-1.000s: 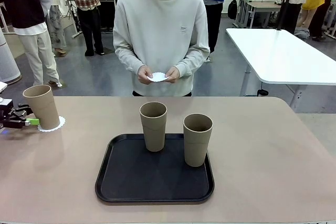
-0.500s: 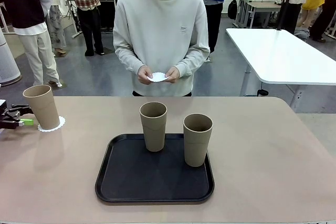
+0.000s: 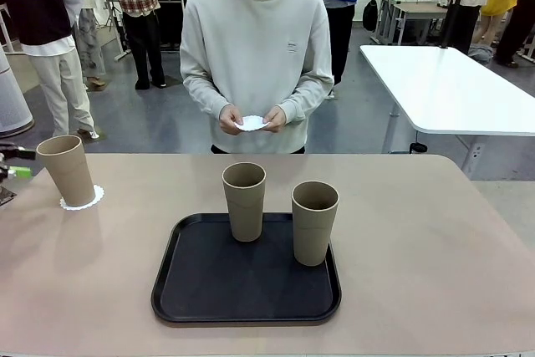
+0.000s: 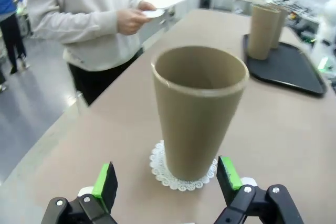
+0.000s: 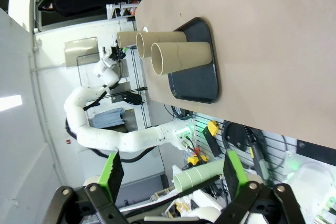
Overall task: Place coasters on the table and set cups on them.
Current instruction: Pick up one Reusable plastic cup and place it on a coaster set by the human.
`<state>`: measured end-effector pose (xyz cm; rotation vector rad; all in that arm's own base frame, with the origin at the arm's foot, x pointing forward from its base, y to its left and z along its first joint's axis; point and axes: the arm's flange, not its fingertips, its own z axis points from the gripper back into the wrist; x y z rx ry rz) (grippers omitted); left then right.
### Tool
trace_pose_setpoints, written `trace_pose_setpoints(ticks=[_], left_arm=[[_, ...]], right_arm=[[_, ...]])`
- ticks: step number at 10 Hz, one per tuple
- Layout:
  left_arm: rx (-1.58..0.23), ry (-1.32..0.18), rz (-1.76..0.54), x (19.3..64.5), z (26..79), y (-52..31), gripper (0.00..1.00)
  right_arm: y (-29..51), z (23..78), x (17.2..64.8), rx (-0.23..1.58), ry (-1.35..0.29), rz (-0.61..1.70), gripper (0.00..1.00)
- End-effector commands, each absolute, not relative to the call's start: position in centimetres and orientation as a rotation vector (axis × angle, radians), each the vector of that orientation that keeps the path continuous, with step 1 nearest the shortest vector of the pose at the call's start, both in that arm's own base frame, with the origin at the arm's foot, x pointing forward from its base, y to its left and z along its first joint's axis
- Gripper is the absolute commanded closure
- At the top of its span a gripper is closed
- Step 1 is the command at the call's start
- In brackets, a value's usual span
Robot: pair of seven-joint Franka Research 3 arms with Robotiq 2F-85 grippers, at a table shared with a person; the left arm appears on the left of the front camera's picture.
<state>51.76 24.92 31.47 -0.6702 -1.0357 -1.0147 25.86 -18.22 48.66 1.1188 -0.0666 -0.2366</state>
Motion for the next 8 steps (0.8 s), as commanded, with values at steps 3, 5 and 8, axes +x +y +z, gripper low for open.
trace_pose_setpoints(ticks=[3,5,8], left_arm=[[-0.482,-0.892,-0.878,47.4,43.5,18.6,0.00],[-0.418,-0.790,-0.821,46.3,47.6,16.1,0.00],[-0.281,-0.561,-0.846,44.1,50.8,11.9,0.00]], right_arm=[[-18.3,48.7,26.0,1.134,-0.085,-0.224,0.00],[-18.3,48.7,26.0,1.134,-0.085,-0.224,0.00],[-18.3,48.7,26.0,1.134,-0.085,-0.224,0.00]])
